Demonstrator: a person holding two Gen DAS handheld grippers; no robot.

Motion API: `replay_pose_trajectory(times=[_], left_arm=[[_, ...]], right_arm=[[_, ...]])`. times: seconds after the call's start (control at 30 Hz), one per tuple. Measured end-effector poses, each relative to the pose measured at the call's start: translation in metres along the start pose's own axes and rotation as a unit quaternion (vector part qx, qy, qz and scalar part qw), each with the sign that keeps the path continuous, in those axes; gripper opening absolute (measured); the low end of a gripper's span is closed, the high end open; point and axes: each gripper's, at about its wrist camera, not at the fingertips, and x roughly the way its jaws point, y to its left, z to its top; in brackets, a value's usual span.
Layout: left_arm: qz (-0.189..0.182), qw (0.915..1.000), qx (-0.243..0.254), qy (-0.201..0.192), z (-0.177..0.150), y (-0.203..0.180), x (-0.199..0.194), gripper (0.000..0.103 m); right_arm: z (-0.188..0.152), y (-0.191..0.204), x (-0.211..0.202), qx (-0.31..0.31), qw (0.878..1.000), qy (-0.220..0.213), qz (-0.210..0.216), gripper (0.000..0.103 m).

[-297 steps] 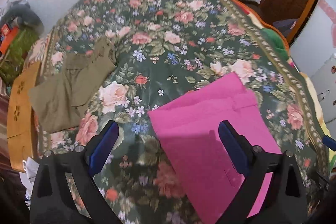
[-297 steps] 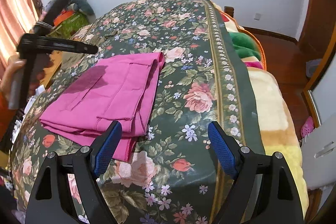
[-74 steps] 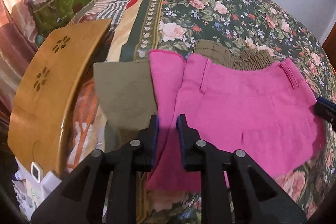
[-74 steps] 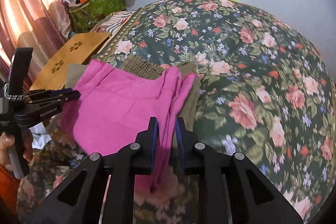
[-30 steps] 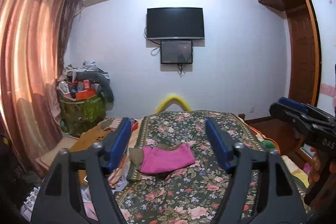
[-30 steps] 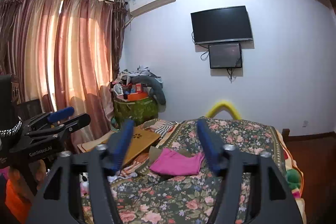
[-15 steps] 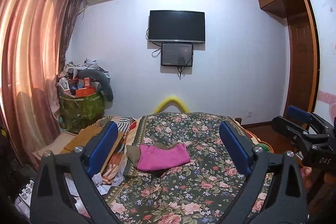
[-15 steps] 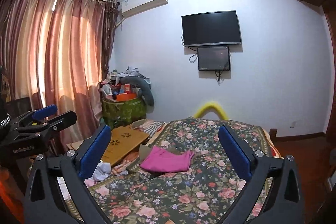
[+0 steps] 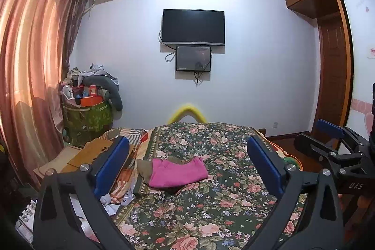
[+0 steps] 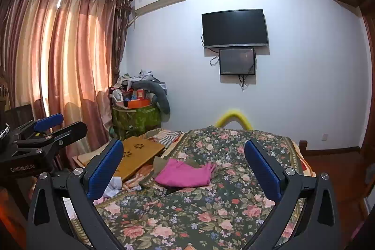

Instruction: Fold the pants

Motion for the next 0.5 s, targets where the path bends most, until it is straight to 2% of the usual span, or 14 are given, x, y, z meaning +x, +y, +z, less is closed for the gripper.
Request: replay_pose_trajectory(times=[0.5], left_arm=[[0.005, 1.0000, 0.004, 0.007, -0.0067, -0.0020, 0.0040, 0.103]], right_arm=[[-0.0010, -0.0030, -0.0002, 0.004, 1.000, 0.012, -0.002, 0.102]])
